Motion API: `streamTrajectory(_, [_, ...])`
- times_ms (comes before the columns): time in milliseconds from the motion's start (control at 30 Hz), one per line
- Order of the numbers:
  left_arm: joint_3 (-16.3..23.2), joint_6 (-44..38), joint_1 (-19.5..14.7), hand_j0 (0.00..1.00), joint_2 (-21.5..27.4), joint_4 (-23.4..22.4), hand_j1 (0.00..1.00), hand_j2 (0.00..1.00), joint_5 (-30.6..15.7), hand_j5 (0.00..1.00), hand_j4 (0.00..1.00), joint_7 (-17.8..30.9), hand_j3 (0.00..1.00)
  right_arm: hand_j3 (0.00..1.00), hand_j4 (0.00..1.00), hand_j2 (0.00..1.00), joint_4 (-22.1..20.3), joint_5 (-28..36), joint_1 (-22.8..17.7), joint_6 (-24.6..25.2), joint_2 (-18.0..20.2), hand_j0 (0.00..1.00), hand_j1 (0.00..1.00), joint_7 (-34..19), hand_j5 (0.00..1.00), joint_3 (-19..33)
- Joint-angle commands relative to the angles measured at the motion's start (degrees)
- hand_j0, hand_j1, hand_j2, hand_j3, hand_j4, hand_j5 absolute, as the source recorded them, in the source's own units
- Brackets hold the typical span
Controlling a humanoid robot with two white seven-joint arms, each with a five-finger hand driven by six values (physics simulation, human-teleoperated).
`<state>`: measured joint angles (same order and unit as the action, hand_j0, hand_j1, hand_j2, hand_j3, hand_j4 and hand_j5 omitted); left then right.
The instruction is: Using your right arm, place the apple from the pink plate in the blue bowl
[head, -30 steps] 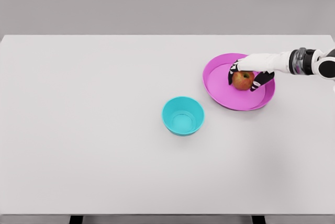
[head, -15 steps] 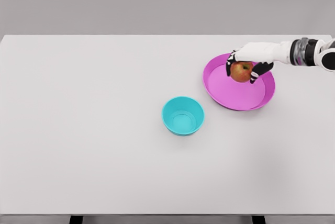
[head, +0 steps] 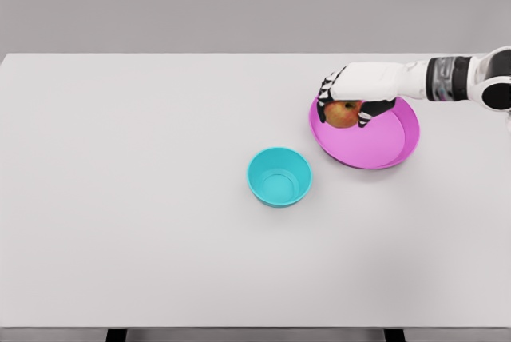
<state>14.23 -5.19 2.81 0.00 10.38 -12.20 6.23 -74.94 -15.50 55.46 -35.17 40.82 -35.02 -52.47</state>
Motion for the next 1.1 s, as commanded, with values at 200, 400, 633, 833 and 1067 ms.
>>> streamTrajectory(200, [0.01,0.00,0.00,1.00,0.00,-0.01,1.00,1.00,-0.02,1.00,1.00,0.01,1.00,0.49,0.49,0.49,-13.47,0.21,-1.67,0.17,1.45,0.49,0.49,0.02,0.49,0.00])
streamTrajectory(400, [0.01,0.00,0.00,1.00,0.00,-0.01,1.00,1.00,-0.02,1.00,1.00,0.01,1.00,0.49,0.49,0.49,-17.43,0.21,-2.81,0.17,0.93,0.49,0.49,0.02,0.49,-0.53])
streamTrajectory(633, [0.01,0.00,0.00,1.00,0.00,-0.01,1.00,1.00,-0.02,1.00,1.00,0.01,1.00,0.50,0.50,0.50,-18.66,0.12,-3.69,0.17,-1.09,0.50,0.50,0.02,0.50,-1.23])
streamTrajectory(833, [0.01,0.00,0.00,1.00,0.00,-0.01,1.00,1.00,-0.02,1.00,1.00,0.01,1.00,0.50,0.50,0.50,-17.96,-1.55,-3.69,0.17,-3.73,0.50,0.50,0.02,0.50,-2.38])
streamTrajectory(1067, [0.01,0.00,0.00,1.00,0.00,-0.01,1.00,1.00,-0.02,1.00,1.00,0.01,1.00,0.50,0.50,0.50,-15.23,-2.52,-3.69,0.17,-4.17,0.50,0.50,0.02,0.50,-2.99])
